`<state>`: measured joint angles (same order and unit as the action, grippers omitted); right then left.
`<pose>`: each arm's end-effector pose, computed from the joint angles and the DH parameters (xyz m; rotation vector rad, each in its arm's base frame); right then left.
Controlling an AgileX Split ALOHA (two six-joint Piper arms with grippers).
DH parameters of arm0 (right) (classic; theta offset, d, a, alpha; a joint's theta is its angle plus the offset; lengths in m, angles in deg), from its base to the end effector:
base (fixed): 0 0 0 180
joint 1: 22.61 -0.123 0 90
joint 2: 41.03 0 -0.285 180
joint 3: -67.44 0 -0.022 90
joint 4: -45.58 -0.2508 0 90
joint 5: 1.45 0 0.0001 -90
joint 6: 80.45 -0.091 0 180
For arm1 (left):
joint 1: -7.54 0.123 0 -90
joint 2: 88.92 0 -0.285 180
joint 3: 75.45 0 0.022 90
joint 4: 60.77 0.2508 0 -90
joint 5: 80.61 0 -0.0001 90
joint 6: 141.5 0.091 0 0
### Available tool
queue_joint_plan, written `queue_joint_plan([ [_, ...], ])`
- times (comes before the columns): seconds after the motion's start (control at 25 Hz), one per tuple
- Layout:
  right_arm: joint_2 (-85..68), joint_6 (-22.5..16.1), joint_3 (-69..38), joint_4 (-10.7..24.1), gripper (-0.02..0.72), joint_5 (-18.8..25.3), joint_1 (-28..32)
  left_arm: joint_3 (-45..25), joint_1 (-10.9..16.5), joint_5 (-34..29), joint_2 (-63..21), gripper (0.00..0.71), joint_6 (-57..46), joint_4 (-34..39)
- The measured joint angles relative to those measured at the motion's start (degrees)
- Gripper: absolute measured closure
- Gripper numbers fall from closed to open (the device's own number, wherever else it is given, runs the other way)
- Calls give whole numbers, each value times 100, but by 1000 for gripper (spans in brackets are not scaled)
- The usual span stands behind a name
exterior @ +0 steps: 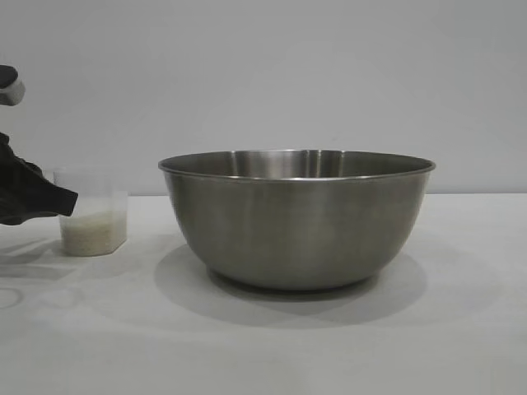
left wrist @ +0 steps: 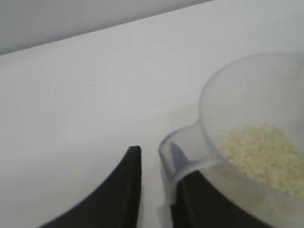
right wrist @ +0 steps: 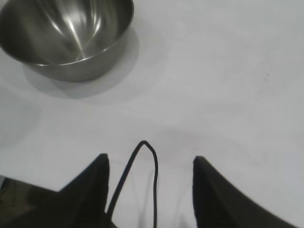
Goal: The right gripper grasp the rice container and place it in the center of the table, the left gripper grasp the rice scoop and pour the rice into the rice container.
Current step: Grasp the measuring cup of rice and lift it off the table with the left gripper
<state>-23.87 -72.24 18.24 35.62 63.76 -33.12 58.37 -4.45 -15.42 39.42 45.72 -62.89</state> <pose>0.0133 0.0170 0.2685 -0.3705 2.2611 0.2395 0.3023 -0.0611 0.0688 0.2814 1.8875 -0.0348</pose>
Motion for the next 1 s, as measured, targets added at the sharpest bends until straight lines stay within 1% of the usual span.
queue_joint_plan([
  [0.04, 0, 0, 0, 0, 321, 0, 0, 0, 0, 0, 0, 710, 0, 0],
  [0.2, 0, 0, 0, 0, 321, 0, 0, 14, 0, 0, 0, 710, 0, 19],
  [0.4, 0, 0, 0, 0, 321, 0, 0, 52, 0, 0, -41, 710, 0, 219],
  [0.64, 0, 0, 0, 0, 321, 0, 0, 52, 0, -23, -498, 710, 11, 337],
  [0.76, 0, 0, 0, 0, 321, 0, 0, 52, 0, -33, -758, 710, 102, 531],
  [1.0, 0, 0, 0, 0, 321, 0, 0, 52, 0, -45, -1418, 710, 951, 1097],
])
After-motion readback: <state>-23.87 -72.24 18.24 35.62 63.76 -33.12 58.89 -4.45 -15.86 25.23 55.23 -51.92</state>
